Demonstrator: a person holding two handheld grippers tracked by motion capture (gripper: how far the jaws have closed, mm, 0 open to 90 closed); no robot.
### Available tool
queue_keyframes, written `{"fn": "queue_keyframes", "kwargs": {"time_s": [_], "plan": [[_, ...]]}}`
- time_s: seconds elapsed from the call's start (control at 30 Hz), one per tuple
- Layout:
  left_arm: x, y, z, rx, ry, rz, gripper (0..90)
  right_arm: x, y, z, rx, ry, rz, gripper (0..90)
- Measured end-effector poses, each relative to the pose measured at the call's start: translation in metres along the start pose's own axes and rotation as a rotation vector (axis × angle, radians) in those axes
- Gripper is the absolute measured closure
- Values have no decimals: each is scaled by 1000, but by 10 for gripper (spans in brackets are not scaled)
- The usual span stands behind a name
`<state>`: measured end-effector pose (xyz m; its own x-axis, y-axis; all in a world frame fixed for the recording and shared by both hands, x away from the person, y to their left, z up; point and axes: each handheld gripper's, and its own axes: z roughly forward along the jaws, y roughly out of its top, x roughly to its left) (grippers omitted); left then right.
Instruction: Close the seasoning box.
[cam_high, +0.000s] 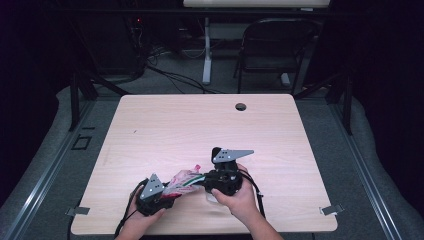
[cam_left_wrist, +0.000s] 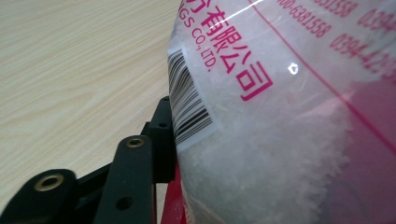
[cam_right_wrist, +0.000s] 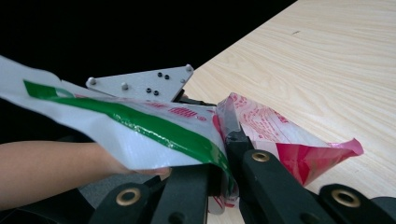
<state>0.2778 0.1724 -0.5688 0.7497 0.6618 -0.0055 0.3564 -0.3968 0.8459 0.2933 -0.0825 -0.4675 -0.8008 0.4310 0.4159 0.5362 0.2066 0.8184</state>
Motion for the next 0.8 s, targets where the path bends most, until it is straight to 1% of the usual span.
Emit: {"fn": "queue_keyframes", "kwargs": {"time_s": [0.07,0.13,0.27,0.3,0.37,0.4,0.57,0.7,0.8], "plan": [[1,2,-1,8,24,6,630,-2,-1,-1,7,-7,0,900],[3,3,-2,9,46,4,645,-3,0,-1,9,-25,-5,900],[6,6,-4,21,69,8,660,-4,1,-1,22,-41,-11,899],[6,7,-4,24,74,15,662,-4,2,-1,30,-52,-15,899],[6,10,-5,30,87,25,666,-4,3,-1,32,-55,-17,899],[7,11,-6,34,97,28,669,-5,3,-1,26,-56,-10,898],[10,18,-7,46,133,62,678,-9,9,-3,48,-72,-12,894],[12,22,-5,49,160,79,682,-10,12,-3,50,-101,-30,884],[14,24,-2,53,178,93,684,-12,12,-4,56,-132,-49,864]]}}
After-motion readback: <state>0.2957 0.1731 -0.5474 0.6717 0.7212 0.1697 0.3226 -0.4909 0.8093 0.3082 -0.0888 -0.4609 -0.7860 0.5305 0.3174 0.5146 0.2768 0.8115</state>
